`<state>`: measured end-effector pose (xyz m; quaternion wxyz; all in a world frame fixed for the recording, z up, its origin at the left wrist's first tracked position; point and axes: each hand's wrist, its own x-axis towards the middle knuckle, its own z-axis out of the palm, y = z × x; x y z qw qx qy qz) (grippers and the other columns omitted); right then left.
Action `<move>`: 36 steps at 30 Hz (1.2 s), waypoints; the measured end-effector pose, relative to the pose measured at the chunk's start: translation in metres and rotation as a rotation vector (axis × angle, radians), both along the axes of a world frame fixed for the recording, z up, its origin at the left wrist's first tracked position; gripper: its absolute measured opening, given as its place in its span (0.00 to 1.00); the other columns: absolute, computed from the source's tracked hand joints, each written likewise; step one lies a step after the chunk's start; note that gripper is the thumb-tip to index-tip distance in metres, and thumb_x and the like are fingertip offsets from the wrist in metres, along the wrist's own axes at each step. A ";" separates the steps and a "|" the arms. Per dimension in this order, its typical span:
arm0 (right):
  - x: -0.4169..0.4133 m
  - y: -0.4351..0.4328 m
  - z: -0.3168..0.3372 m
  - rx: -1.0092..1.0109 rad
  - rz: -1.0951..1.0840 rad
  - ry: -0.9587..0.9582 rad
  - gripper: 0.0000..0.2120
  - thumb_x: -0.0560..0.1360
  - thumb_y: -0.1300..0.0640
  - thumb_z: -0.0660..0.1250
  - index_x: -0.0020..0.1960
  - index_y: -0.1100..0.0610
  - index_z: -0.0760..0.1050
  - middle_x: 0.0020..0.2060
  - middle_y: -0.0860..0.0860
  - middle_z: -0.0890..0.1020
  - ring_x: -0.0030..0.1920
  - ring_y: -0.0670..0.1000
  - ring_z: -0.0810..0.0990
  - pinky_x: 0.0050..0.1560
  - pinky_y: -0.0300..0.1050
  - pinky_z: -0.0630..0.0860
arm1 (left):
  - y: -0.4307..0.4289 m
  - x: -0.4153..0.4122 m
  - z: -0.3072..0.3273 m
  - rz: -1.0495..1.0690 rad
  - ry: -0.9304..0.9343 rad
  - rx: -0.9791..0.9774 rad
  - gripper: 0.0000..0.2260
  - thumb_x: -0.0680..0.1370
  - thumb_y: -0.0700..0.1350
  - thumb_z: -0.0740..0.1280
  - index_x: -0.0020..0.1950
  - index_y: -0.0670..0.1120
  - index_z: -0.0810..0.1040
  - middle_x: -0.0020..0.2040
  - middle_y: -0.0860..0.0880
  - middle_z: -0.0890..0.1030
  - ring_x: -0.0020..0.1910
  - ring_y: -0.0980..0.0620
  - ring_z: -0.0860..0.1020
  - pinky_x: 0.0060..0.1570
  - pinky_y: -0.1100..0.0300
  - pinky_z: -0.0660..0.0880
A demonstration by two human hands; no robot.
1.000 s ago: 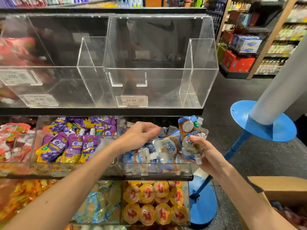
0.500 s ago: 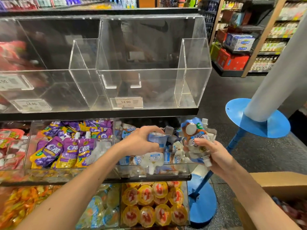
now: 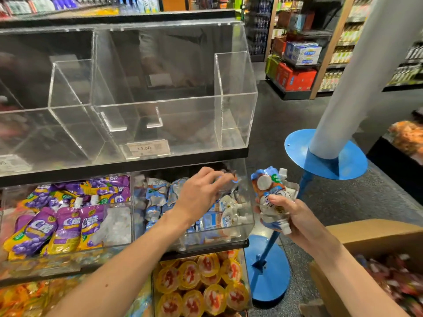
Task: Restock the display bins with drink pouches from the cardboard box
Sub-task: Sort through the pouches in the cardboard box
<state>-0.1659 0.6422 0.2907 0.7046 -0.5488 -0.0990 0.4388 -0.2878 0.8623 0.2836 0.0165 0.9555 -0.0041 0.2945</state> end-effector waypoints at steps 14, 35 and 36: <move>0.006 0.001 -0.007 -0.022 0.037 -0.062 0.24 0.68 0.56 0.73 0.62 0.62 0.77 0.58 0.67 0.80 0.52 0.61 0.82 0.49 0.55 0.80 | 0.023 0.062 -0.029 0.235 0.613 -0.138 0.25 0.84 0.59 0.52 0.81 0.59 0.50 0.79 0.44 0.61 0.70 0.40 0.71 0.69 0.50 0.67; -0.047 0.070 -0.001 -0.233 0.344 -0.342 0.19 0.68 0.59 0.79 0.56 0.59 0.79 0.45 0.53 0.87 0.45 0.53 0.86 0.45 0.46 0.82 | 0.000 -0.055 0.027 0.218 0.371 -1.535 0.14 0.78 0.45 0.71 0.62 0.43 0.77 0.43 0.50 0.85 0.37 0.54 0.82 0.41 0.59 0.80; -0.051 0.073 0.000 -0.228 0.350 -0.359 0.19 0.67 0.57 0.80 0.54 0.58 0.79 0.43 0.51 0.87 0.43 0.50 0.86 0.43 0.44 0.81 | 0.003 -0.062 0.027 0.225 0.335 -1.536 0.13 0.78 0.42 0.71 0.61 0.41 0.78 0.44 0.49 0.85 0.37 0.54 0.83 0.42 0.59 0.80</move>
